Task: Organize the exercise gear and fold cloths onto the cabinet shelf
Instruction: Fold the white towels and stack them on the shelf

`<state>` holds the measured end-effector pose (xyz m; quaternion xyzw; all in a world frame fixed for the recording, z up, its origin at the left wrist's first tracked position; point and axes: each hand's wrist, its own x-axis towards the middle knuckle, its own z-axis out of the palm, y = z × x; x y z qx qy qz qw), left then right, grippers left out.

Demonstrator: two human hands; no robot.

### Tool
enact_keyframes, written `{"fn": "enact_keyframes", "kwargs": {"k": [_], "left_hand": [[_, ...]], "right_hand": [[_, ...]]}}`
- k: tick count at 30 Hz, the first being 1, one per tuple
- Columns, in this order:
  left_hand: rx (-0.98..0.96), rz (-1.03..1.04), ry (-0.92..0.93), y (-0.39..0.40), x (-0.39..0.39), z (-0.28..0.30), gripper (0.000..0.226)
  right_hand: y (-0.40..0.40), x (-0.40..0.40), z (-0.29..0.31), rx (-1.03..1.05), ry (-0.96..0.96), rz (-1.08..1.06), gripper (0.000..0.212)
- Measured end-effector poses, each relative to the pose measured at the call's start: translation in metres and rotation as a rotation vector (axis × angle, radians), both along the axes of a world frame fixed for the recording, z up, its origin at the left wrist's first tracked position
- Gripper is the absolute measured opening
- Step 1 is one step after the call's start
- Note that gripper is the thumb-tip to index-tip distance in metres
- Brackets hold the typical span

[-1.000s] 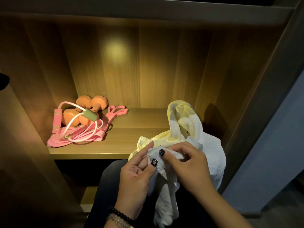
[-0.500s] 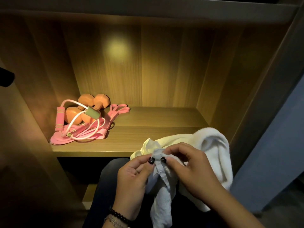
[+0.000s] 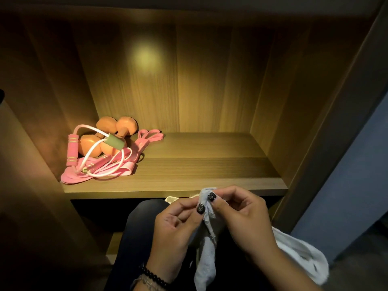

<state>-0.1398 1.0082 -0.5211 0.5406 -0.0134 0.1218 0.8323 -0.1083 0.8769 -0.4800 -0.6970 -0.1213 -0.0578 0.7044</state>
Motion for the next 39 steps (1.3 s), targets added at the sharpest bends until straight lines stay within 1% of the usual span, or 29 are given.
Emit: {"fn": "enact_keyframes", "kwargs": {"k": [1,3,5,7,9,12,15,18,19,21,22,23,26,28,29,32,33,36,39], "left_hand": [[0.022,0.004,0.001,-0.001,0.000,-0.001,0.028],[0.034,0.039,0.004,-0.003,0.000,-0.003,0.022],[0.045,0.087,0.026,-0.005,0.001,-0.007,0.020],[0.040,0.126,0.057,-0.006,0.002,-0.010,0.027],[0.015,0.146,0.072,-0.007,0.005,-0.009,0.029],[-0.065,0.135,0.068,-0.008,0.012,-0.002,0.026],[-0.127,0.059,0.036,-0.008,0.024,0.016,0.033],[-0.109,-0.034,-0.034,-0.010,0.036,0.046,0.027],[-0.087,-0.031,-0.066,-0.009,0.042,0.057,0.033],[-0.037,0.018,-0.133,-0.007,0.052,0.084,0.041],[-0.032,0.046,-0.170,-0.005,0.056,0.099,0.040],[-0.046,0.071,-0.207,-0.002,0.059,0.113,0.035],[-0.063,0.115,-0.281,0.007,0.064,0.147,0.020],[-0.004,0.153,-0.295,0.013,0.065,0.159,0.021],[0.056,0.189,-0.299,0.016,0.065,0.164,0.021],[0.319,0.350,-0.361,0.025,0.067,0.173,0.019],[0.375,0.388,-0.389,0.027,0.066,0.175,0.021],[0.487,0.440,-0.424,0.034,0.065,0.177,0.029],[0.538,0.428,-0.407,0.035,0.061,0.171,0.032]], "right_hand": [[-0.001,0.001,-0.001,-0.017,-0.005,-0.010,0.011],[-0.002,0.001,-0.003,-0.100,-0.057,-0.008,0.014],[-0.003,0.001,-0.005,-0.180,-0.095,0.033,0.013],[-0.007,0.005,-0.007,-0.227,-0.102,0.094,0.010],[-0.012,0.013,-0.009,-0.277,-0.119,0.130,0.011],[-0.024,0.030,-0.010,-0.408,-0.178,0.180,0.013],[-0.036,0.047,-0.006,-0.455,-0.167,0.338,0.013],[-0.041,0.062,0.017,-0.388,-0.174,0.445,0.016],[-0.041,0.066,0.029,-0.366,-0.185,0.461,0.020],[-0.035,0.075,0.058,-0.366,-0.219,0.460,0.038],[-0.031,0.078,0.073,-0.381,-0.250,0.443,0.045],[-0.026,0.082,0.089,-0.405,-0.293,0.413,0.048],[-0.010,0.090,0.129,-0.492,-0.447,0.258,0.040],[-0.001,0.092,0.145,-0.546,-0.540,0.149,0.037],[0.003,0.092,0.150,-0.589,-0.582,0.120,0.035],[0.013,0.085,0.152,-0.708,-0.705,0.083,0.016],[0.016,0.082,0.152,-0.722,-0.718,0.074,0.015],[0.018,0.075,0.154,-0.681,-0.700,0.035,0.015],[0.016,0.069,0.157,-0.622,-0.655,0.034,0.028]]}}
